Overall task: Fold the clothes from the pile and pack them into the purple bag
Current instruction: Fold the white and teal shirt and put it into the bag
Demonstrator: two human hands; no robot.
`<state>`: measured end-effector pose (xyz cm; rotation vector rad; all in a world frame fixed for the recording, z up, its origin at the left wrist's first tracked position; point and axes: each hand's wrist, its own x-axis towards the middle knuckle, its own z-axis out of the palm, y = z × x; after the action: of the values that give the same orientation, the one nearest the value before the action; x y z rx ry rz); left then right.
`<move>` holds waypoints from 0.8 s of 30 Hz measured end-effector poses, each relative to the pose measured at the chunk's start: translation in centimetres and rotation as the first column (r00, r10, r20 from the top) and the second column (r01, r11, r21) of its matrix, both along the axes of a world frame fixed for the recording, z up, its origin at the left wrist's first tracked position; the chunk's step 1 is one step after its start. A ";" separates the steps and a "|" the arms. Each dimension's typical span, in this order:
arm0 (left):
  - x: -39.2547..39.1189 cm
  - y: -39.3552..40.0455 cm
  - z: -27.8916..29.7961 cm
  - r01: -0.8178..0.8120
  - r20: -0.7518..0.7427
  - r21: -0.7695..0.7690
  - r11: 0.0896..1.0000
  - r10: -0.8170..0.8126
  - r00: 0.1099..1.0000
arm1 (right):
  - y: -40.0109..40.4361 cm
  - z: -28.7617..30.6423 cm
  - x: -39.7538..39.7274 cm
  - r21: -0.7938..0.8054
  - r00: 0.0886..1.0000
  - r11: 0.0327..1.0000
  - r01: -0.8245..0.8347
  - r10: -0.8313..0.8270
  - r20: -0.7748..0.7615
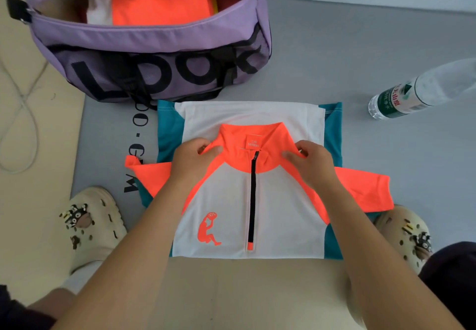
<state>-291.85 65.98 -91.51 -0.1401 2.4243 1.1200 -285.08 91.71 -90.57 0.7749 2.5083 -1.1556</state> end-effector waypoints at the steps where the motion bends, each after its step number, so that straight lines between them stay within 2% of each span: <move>1: 0.0 0.0 0.3 -0.043 -0.035 0.075 0.996 0.046 0.998 | 0.1 0.3 0.0 -0.031 0.998 0.999 0.037 -0.038 -0.053; 3: -0.4 0.0 0.8 -0.119 -0.124 0.154 0.981 0.139 0.983 | 0.5 0.9 -0.4 -0.070 0.983 0.993 0.090 -0.100 -0.155; 4: -0.9 0.1 0.9 -0.124 -0.165 0.145 0.982 0.147 0.975 | 0.6 1.0 -0.8 -0.074 0.976 0.992 0.103 -0.115 -0.184; 7: -2.1 0.4 0.1 -0.019 -0.185 -0.067 0.998 0.006 0.983 | 0.4 0.1 -2.2 0.004 0.991 0.998 0.055 -0.054 -0.118; 10: -2.4 0.5 -0.9 0.066 -0.162 -0.286 0.956 -0.117 0.980 | 0.2 -1.0 -2.7 0.070 1.000 0.998 -0.010 0.012 -0.023; 15: -3.1 0.3 -1.0 -0.015 -0.310 -0.344 0.939 -0.099 0.946 | 0.7 -0.8 -3.9 0.082 0.993 0.997 0.015 -0.005 -0.117; 19: -3.1 1.2 -0.6 -0.009 -0.331 -0.391 0.920 -0.131 0.934 | 0.9 -1.4 -4.1 0.160 0.998 0.986 -0.043 0.048 -0.027; 21: -2.3 1.7 -0.2 0.005 -0.420 -0.450 0.893 -0.216 0.881 | 1.5 -1.7 -3.5 0.202 0.999 0.978 -0.052 0.053 0.000; 23: -0.6 2.9 0.1 0.070 -0.554 -0.453 0.889 -0.343 0.759 | 2.6 -1.6 -2.9 0.278 0.997 0.958 -0.075 0.078 -0.001; 24: 0.6 3.8 0.1 0.163 -0.592 -0.435 0.886 -0.418 0.689 | 3.3 -1.3 -2.6 0.306 0.995 0.946 -0.103 0.103 0.017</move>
<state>-291.24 69.81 -91.44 0.6553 3.1172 0.6251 -287.65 95.05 -91.88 0.7044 2.7285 -0.7392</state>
